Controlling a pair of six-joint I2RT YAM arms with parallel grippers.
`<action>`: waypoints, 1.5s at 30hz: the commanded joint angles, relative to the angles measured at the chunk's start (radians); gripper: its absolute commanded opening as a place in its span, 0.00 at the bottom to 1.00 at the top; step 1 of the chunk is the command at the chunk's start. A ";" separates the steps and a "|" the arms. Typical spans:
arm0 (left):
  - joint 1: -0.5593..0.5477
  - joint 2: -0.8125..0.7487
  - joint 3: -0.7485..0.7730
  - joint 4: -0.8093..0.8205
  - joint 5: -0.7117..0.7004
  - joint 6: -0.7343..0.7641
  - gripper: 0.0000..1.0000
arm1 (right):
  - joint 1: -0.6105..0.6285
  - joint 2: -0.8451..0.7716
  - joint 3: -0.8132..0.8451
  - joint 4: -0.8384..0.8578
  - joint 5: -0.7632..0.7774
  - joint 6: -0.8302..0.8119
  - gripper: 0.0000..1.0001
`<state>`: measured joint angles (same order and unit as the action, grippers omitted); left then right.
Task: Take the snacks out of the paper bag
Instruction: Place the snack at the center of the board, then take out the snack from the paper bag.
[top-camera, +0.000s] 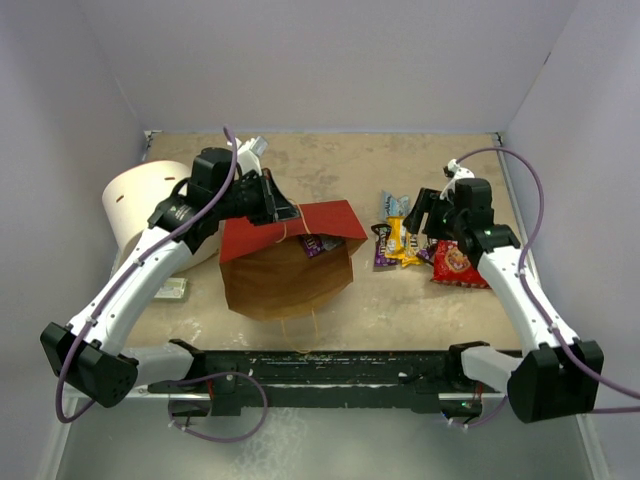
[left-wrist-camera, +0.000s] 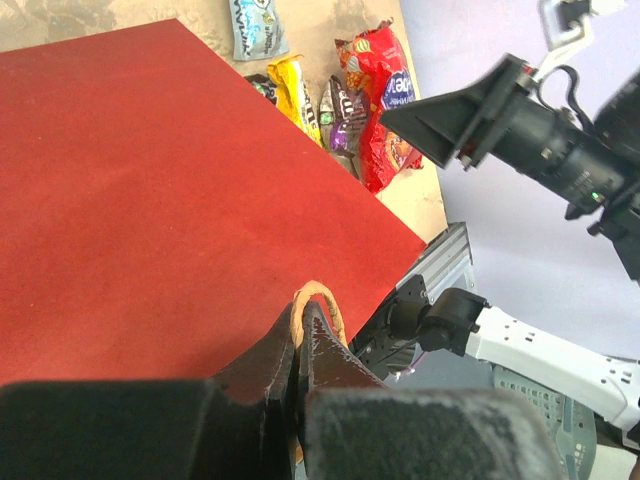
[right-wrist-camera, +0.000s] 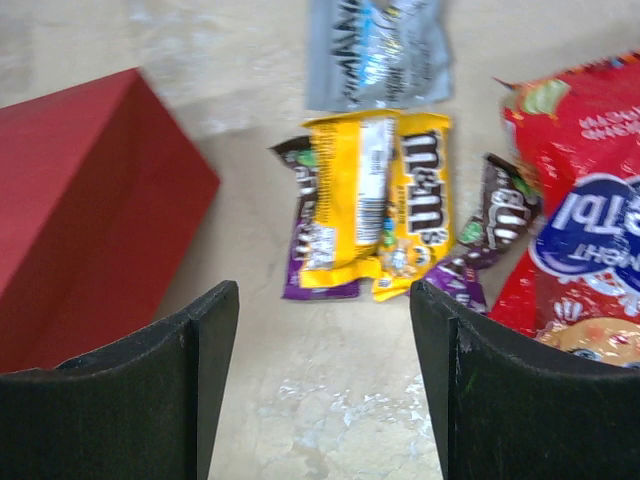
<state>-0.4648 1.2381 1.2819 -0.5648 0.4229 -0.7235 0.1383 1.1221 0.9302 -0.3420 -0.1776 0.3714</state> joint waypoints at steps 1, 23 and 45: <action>0.005 -0.014 0.004 0.057 -0.022 -0.030 0.00 | 0.032 -0.031 0.052 0.045 -0.212 -0.033 0.71; 0.006 -0.004 0.034 0.060 -0.041 -0.059 0.00 | 0.686 -0.015 0.196 0.052 -0.260 -0.754 0.70; 0.006 0.018 0.043 0.213 0.144 -0.103 0.00 | 0.926 -0.071 -0.067 0.372 0.118 -0.728 0.61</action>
<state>-0.4648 1.2457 1.2831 -0.4332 0.5106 -0.8089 1.0203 1.0729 0.8680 -0.0757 -0.1619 -0.3458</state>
